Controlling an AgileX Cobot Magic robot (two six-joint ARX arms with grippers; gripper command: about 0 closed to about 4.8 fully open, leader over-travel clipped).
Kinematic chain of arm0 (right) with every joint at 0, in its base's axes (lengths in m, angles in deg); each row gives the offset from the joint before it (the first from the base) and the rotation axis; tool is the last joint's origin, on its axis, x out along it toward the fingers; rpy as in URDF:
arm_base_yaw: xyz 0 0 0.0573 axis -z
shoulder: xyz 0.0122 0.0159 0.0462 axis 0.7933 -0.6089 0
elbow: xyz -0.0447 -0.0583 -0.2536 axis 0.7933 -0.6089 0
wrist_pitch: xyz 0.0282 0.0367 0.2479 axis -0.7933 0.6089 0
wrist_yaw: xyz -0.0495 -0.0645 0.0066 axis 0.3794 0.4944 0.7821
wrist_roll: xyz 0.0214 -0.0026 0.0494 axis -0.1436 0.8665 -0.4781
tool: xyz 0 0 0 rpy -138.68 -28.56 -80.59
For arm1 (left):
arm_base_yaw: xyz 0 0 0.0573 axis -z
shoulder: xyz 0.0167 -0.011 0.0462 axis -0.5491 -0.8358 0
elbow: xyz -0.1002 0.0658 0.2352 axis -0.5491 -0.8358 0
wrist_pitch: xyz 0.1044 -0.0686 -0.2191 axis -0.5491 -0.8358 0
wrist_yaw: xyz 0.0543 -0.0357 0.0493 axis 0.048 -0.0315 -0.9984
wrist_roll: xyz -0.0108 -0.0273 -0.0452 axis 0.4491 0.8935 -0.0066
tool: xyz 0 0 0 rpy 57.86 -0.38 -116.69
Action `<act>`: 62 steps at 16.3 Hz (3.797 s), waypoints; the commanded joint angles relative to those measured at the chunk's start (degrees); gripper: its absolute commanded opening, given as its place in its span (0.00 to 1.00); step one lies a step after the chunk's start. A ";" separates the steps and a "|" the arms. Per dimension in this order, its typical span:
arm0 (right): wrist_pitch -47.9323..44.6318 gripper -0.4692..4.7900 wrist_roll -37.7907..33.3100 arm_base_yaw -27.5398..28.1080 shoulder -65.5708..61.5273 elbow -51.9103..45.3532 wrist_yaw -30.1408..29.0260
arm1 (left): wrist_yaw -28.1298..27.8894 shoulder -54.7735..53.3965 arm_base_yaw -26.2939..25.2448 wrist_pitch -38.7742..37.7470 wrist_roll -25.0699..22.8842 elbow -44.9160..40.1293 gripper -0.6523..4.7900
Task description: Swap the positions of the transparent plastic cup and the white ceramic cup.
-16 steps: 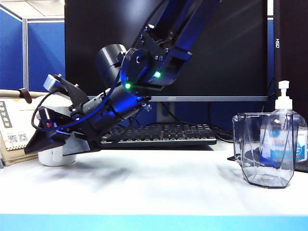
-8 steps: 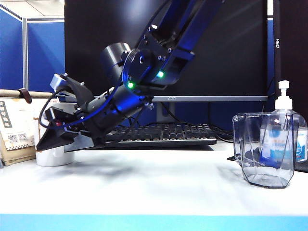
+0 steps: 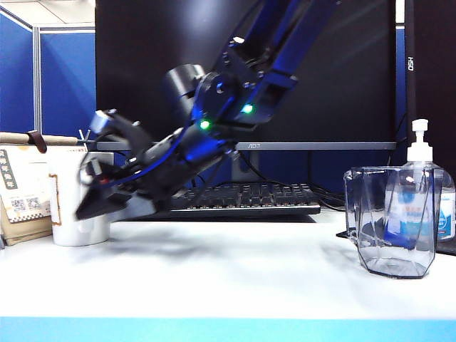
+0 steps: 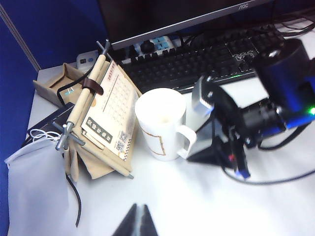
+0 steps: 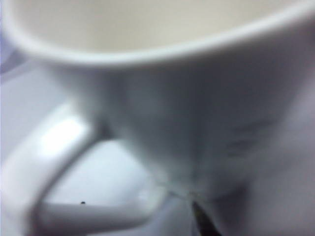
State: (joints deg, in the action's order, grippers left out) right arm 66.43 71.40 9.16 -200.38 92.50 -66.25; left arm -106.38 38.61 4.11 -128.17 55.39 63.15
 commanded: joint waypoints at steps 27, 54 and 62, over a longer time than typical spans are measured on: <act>33.68 0.08 8.04 9.05 52.48 -0.04 10.47 | -1.81 24.04 0.33 1.92 -6.58 9.57 0.11; 17.00 0.08 -26.82 8.37 124.04 -84.02 19.82 | 21.62 23.52 0.31 42.73 23.15 -51.45 0.11; 16.81 0.08 -31.36 8.22 124.04 -83.97 17.64 | 21.11 23.56 0.31 40.81 31.19 -51.49 0.11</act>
State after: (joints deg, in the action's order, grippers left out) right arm 84.22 42.94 17.49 -76.30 8.67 -46.71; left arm -85.50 62.22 4.46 -86.46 82.97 11.59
